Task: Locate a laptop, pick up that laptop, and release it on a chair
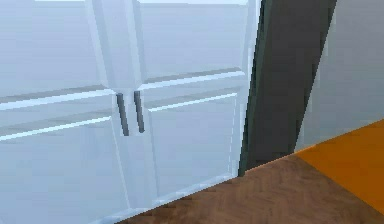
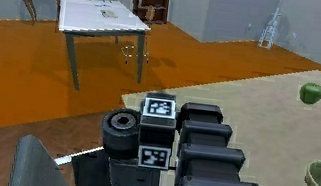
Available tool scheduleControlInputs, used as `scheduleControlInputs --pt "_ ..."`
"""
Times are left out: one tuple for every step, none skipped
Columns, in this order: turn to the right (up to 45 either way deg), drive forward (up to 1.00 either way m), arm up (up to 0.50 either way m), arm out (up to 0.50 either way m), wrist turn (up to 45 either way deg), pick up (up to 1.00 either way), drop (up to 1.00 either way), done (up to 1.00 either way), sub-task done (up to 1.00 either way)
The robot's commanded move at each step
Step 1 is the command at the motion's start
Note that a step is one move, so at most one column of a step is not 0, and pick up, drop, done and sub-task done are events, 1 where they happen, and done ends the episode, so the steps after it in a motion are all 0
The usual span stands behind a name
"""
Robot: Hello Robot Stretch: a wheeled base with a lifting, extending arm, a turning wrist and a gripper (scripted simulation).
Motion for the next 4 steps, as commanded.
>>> scheduleControlInputs --pt "0.0 0.0 -0.18 0.0 0.0 0.0 0.0 0.0 0.0" --pt "0.0 0.0 -0.32 0.0 0.0 0.0 0.0 0.0 0.0" --pt "0.0 0.0 0.0 0.0 0.0 1.0 0.0 0.0 0.0" --pt "0.0 0.0 0.1 0.0 0.0 0.0 0.0 0.0 0.0"
